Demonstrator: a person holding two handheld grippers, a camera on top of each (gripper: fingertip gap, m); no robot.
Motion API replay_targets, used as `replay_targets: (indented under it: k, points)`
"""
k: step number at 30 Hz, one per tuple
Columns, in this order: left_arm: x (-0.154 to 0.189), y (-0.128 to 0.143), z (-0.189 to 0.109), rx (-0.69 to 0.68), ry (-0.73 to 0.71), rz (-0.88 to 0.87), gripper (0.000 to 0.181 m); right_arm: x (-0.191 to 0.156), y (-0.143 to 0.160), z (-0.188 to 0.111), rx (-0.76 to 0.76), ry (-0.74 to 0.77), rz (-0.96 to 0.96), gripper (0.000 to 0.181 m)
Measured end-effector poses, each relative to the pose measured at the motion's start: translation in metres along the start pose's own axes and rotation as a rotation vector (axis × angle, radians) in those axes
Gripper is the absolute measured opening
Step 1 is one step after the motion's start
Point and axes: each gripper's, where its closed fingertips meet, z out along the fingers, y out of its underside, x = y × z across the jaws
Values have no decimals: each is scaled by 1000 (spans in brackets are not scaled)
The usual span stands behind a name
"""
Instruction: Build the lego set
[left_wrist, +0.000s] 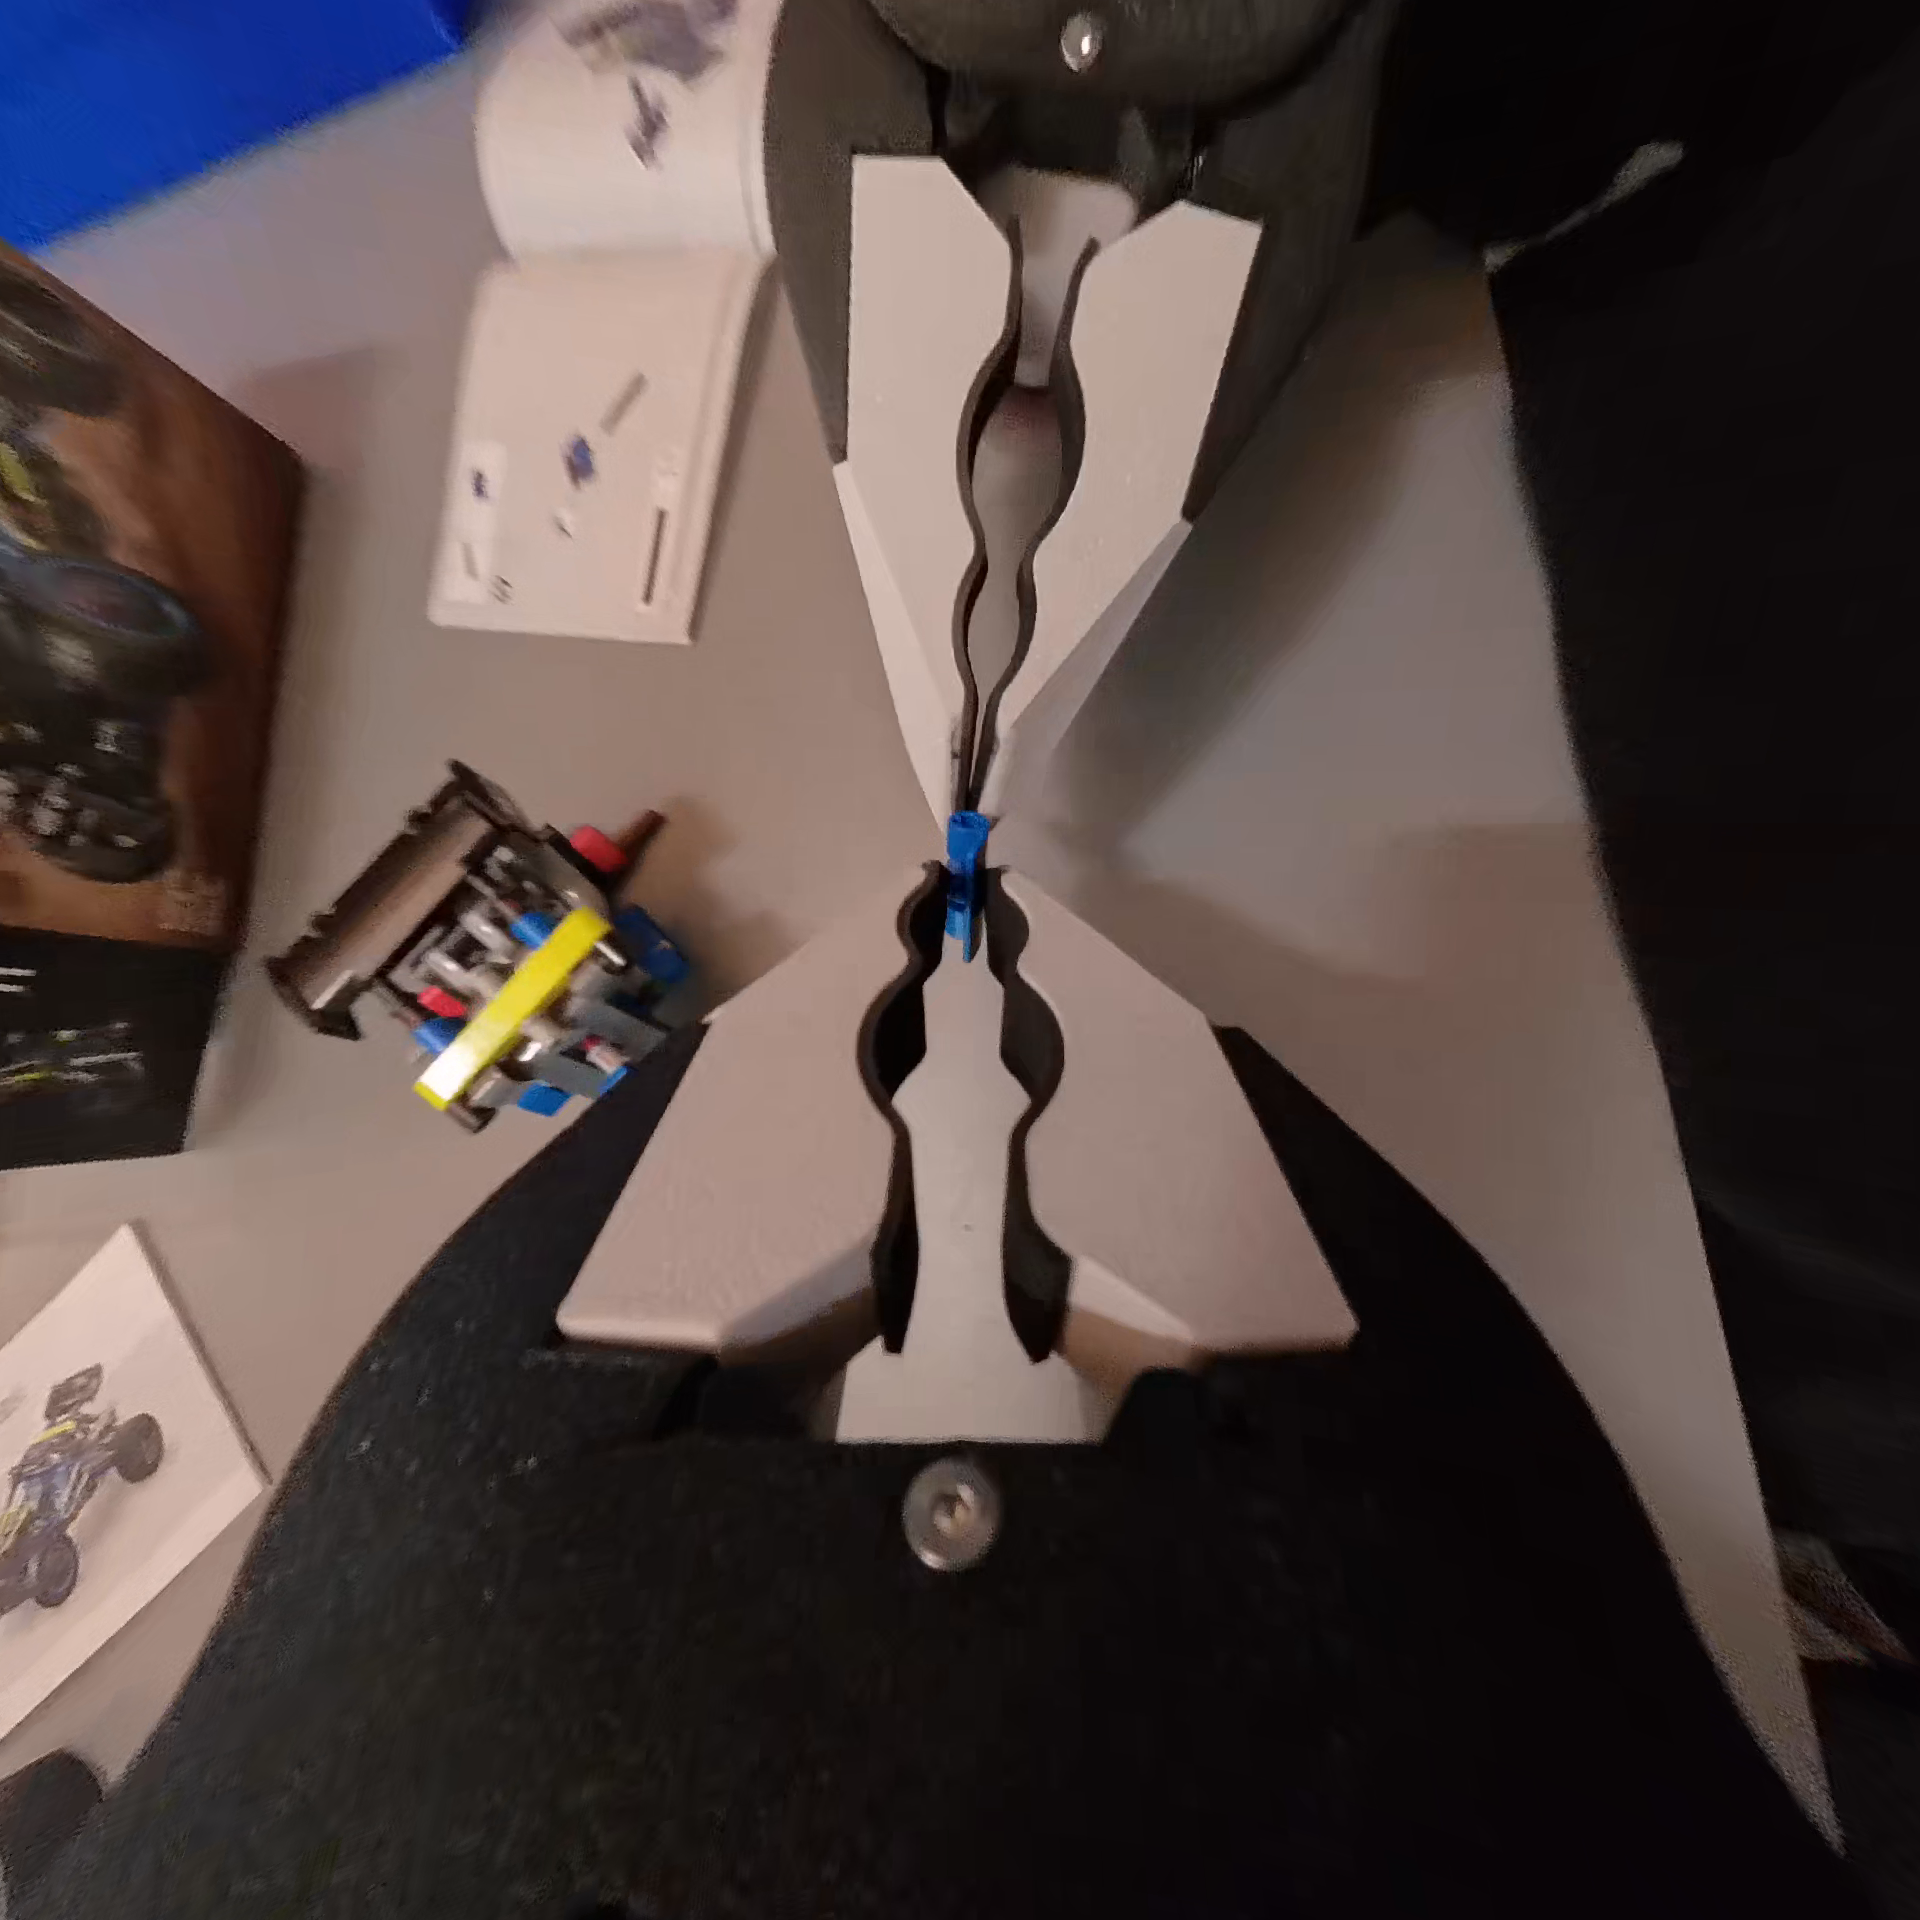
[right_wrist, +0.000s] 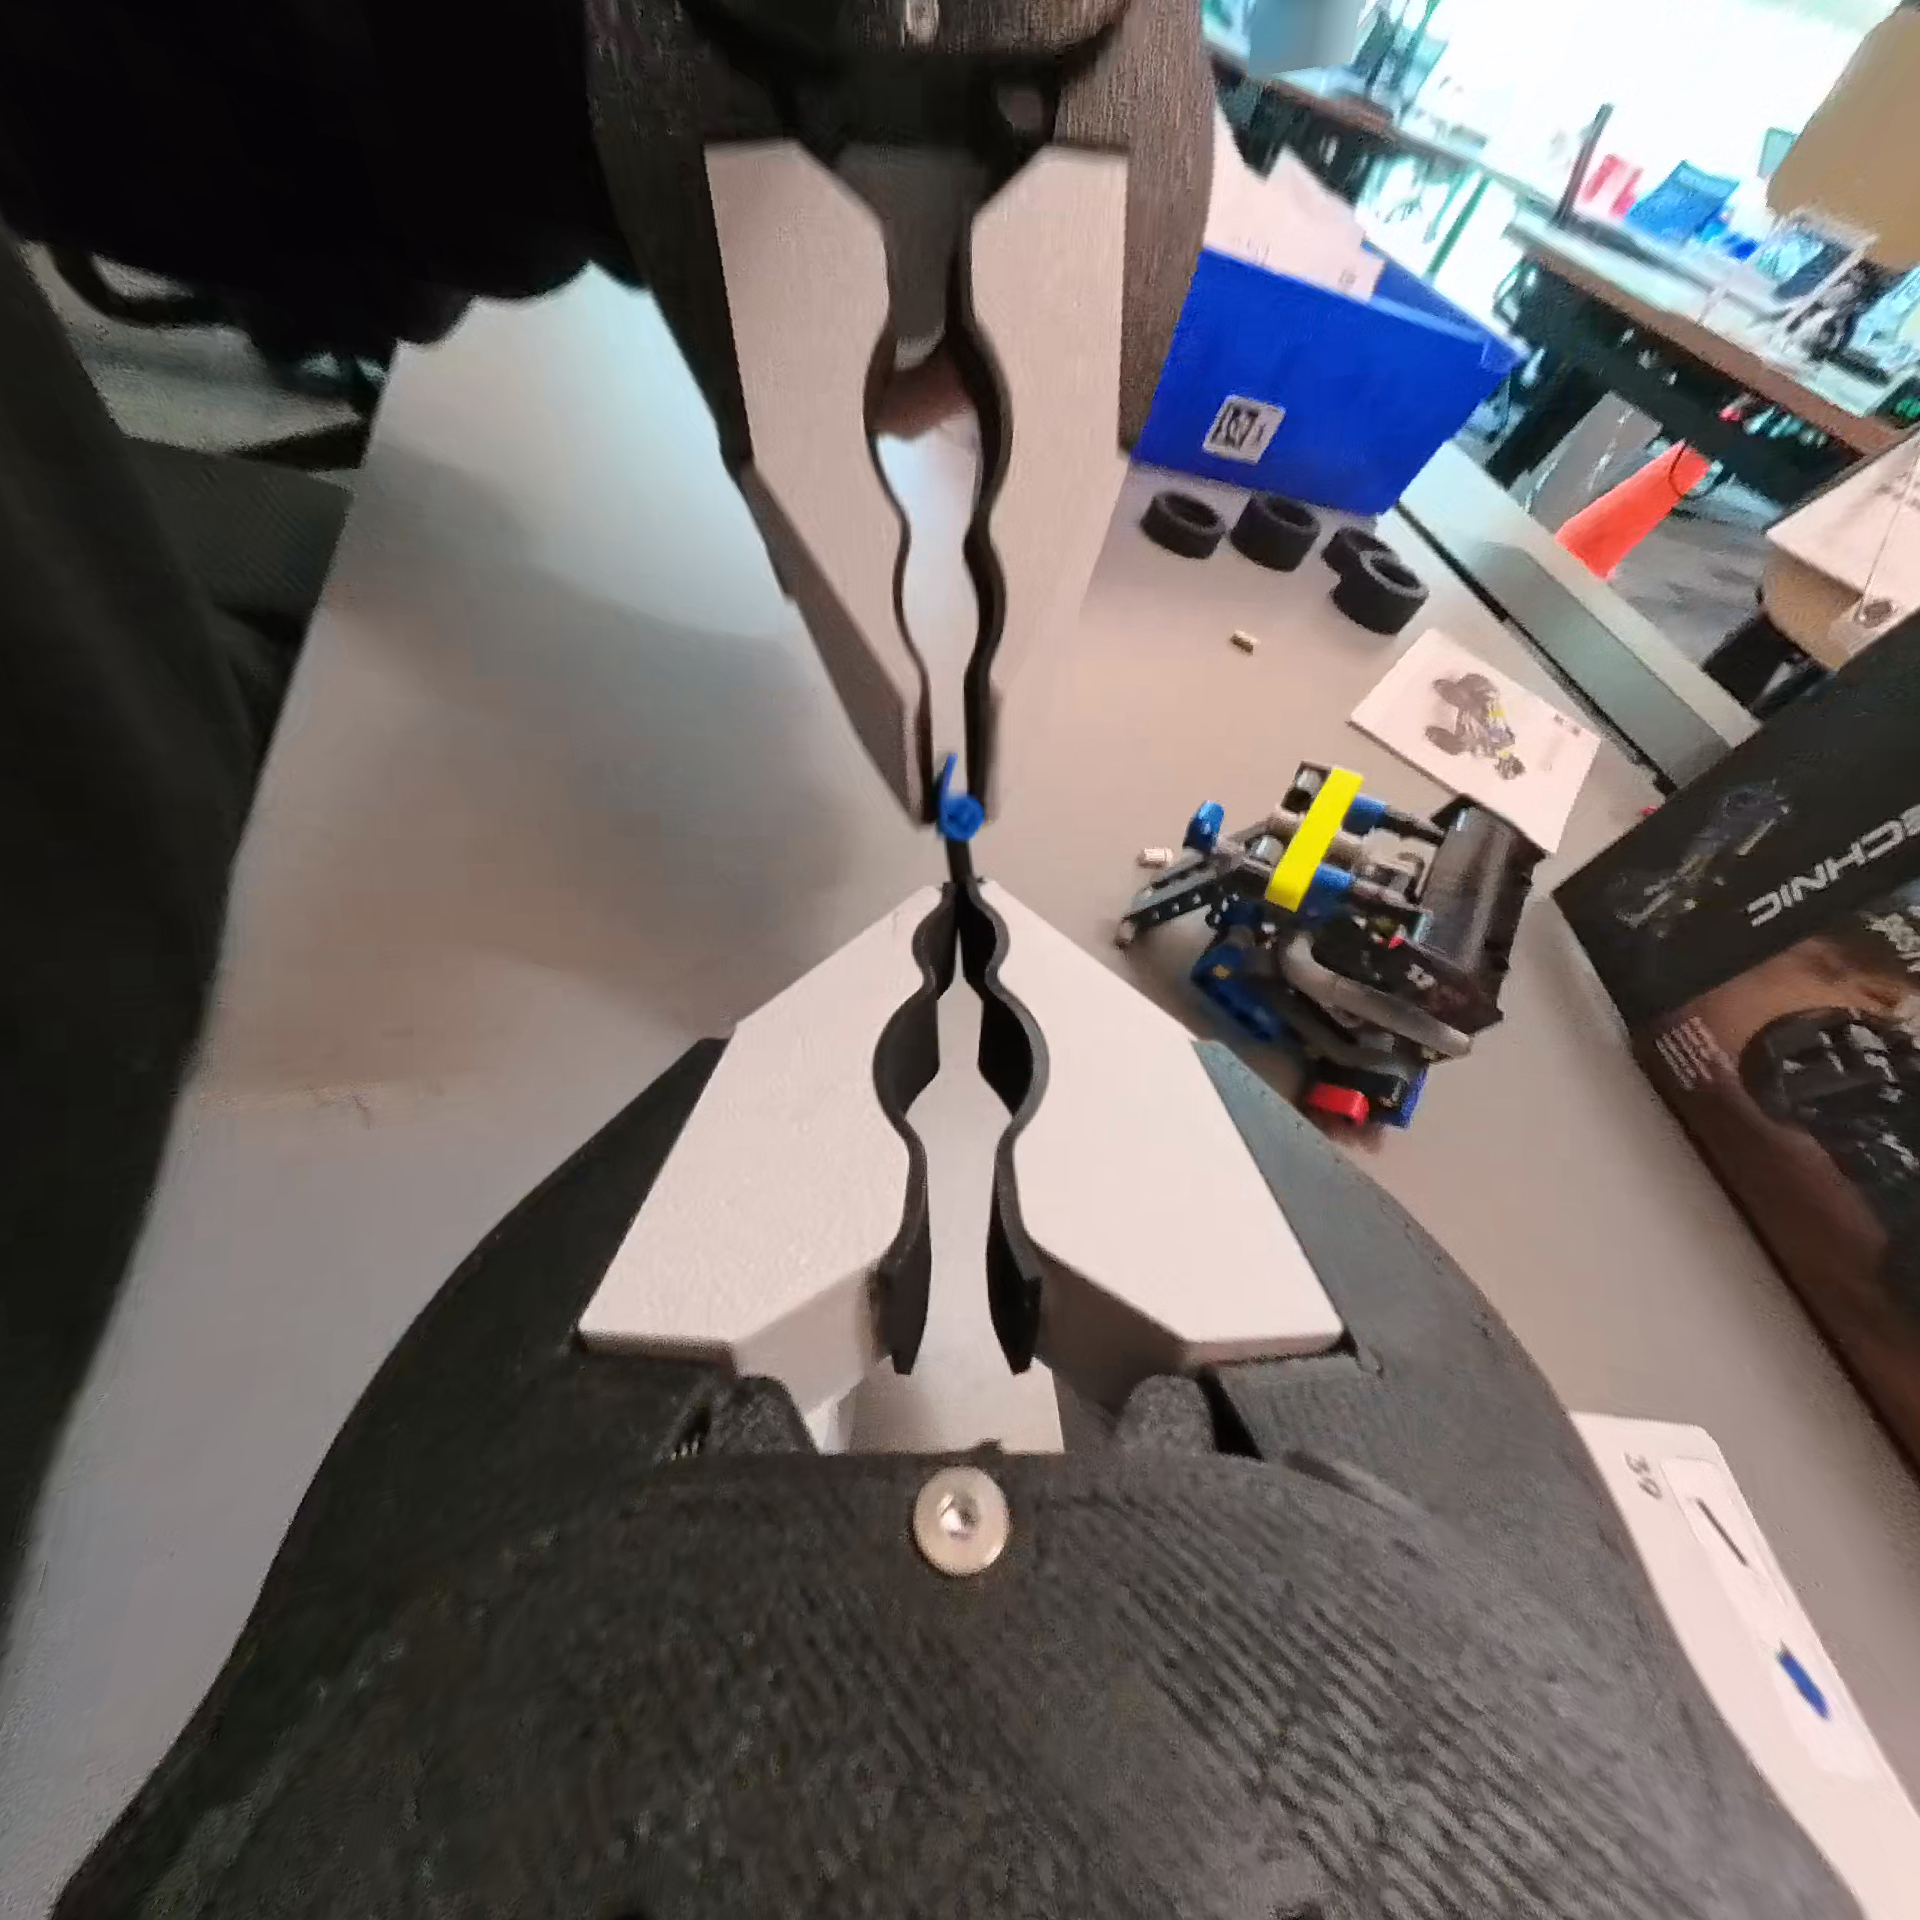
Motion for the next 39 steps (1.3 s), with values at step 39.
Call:
replay_targets:
  k: [39]
  points:
    - [-17, -42, -7, 117, -617, 744, 3, 30, -21, -26, 376, -152, 748, 41]
